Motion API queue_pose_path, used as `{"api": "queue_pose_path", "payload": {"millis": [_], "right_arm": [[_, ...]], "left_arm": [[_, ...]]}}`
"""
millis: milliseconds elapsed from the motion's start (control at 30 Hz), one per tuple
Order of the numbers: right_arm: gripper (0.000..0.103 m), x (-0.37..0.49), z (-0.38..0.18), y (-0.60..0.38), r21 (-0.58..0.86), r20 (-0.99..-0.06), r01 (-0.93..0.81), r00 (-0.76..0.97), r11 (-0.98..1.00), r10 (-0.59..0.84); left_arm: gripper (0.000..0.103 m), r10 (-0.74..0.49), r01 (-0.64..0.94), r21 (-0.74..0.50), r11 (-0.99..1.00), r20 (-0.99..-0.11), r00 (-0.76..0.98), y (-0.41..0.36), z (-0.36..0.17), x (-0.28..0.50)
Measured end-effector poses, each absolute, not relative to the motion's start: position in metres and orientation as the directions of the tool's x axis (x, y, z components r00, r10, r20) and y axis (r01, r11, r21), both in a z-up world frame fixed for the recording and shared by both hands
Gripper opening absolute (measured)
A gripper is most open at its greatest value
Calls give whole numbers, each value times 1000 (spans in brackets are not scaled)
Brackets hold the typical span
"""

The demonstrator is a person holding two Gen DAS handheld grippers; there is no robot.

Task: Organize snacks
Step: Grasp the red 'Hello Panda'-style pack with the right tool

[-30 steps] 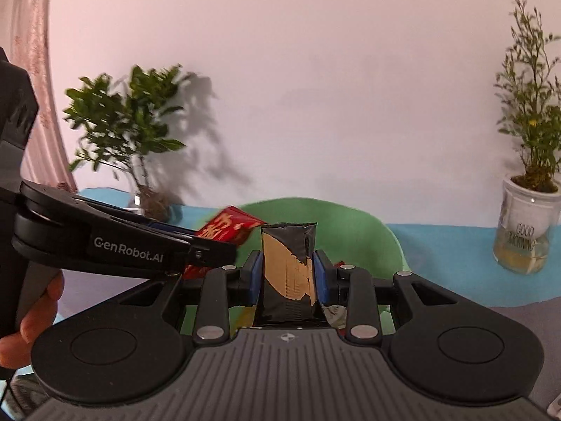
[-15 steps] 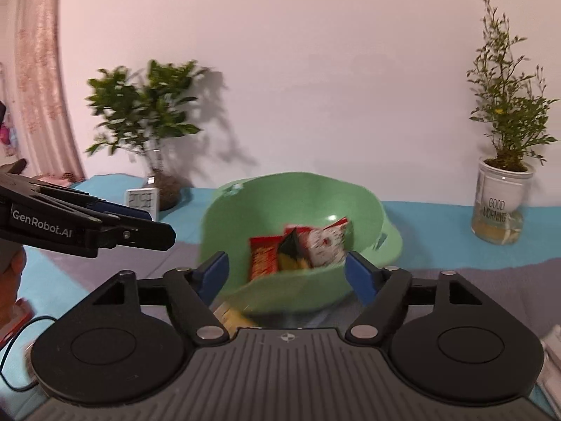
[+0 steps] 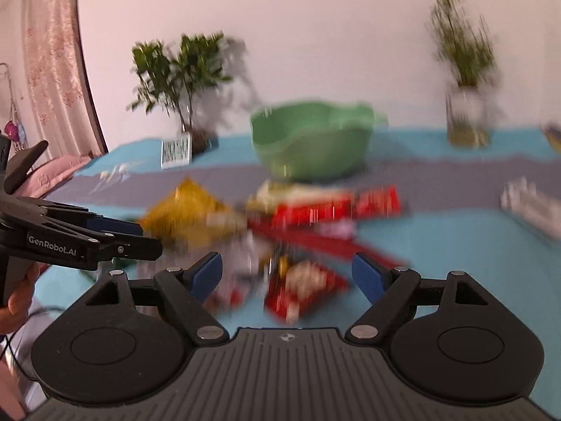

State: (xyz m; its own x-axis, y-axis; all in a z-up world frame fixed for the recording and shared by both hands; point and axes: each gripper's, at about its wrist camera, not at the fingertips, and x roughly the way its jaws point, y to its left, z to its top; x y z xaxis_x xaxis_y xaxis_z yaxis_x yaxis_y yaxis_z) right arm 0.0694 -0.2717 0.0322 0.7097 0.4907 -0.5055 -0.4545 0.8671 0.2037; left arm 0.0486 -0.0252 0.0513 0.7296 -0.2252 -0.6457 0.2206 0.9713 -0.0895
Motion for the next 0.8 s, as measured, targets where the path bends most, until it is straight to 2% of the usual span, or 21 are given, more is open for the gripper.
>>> {"api": "queue_pose_path", "payload": {"millis": [100, 333, 433, 467, 500, 600, 800], "right_arm": [[84, 69, 21, -265, 164, -553, -420, 710, 893, 435], [85, 84, 16, -244, 135, -569, -412, 713, 901, 411], [82, 91, 11, -235, 80, -581, -401, 725, 913, 370], [73, 93, 11, -235, 70, -583, -402, 726, 913, 365], [57, 94, 11, -236, 73, -588, -407, 720, 910, 369], [42, 93, 11, -247, 80, -590, -401, 719, 913, 367], [40, 75, 8, -279, 105, -599, -370, 717, 923, 356]], "left_arm": [[103, -196, 214, -53, 975, -659, 726, -31, 43, 50], [103, -213, 265, -28, 964, -677, 704, -43, 35, 59], [103, -205, 275, -10, 961, -692, 692, -51, 29, 63], [103, -209, 279, -10, 960, -688, 695, -52, 28, 63], [103, -211, 279, -13, 960, -687, 695, -52, 28, 62], [99, -238, 275, -59, 960, -692, 682, -48, 29, 60], [93, -205, 234, -53, 971, -689, 695, -39, 30, 38]]}}
